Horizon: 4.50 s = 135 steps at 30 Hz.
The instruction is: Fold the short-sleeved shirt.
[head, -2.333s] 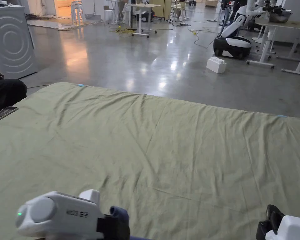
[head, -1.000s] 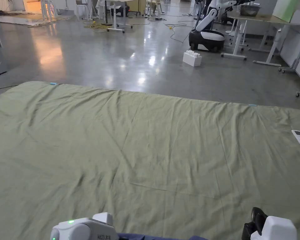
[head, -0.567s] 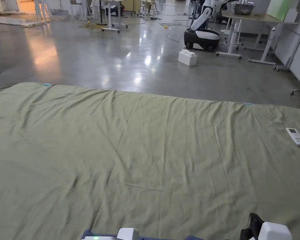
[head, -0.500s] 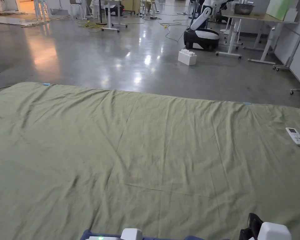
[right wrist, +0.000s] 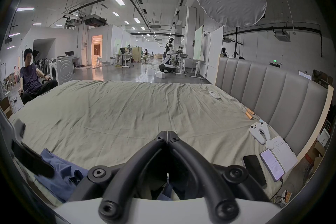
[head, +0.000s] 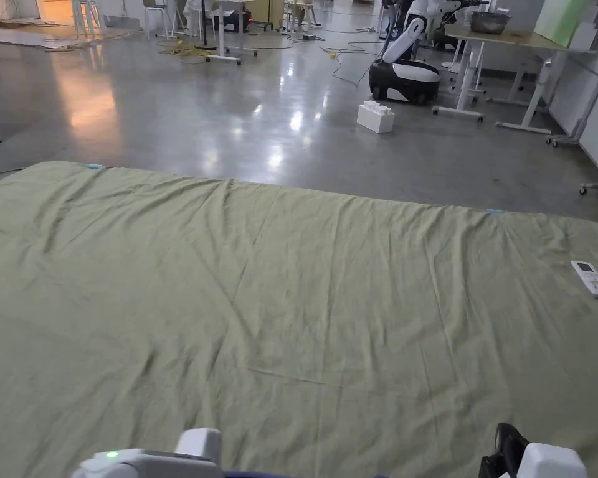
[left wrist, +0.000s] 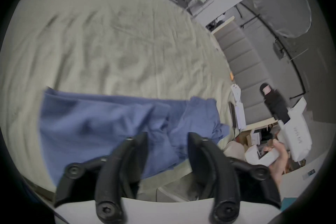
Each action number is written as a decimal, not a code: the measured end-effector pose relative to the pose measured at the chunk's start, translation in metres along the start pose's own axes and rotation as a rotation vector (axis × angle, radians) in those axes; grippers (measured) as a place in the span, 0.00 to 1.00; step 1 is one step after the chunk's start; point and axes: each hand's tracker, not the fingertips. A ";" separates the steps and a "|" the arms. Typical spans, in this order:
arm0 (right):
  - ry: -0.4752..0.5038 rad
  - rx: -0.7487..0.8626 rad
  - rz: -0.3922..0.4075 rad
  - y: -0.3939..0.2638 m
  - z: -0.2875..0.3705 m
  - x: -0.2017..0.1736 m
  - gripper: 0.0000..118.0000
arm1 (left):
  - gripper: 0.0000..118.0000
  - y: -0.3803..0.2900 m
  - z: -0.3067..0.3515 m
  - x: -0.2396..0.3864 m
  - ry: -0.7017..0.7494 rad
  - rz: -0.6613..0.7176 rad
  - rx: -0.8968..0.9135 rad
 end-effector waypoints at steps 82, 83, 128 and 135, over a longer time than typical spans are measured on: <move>0.050 0.003 -0.014 0.010 -0.005 -0.020 0.00 | 0.10 0.052 0.055 0.052 0.231 -0.110 -0.049; 0.050 0.002 -0.014 0.010 -0.005 -0.019 0.00 | 0.10 0.050 0.047 0.059 0.223 -0.108 -0.056; 0.003 -0.033 -0.040 -0.009 0.004 0.009 0.00 | 0.55 0.007 -0.059 0.101 0.071 0.060 -0.042; -0.010 -0.053 -0.052 -0.014 0.001 0.013 0.00 | 0.12 -0.016 -0.097 0.095 0.115 0.032 -0.145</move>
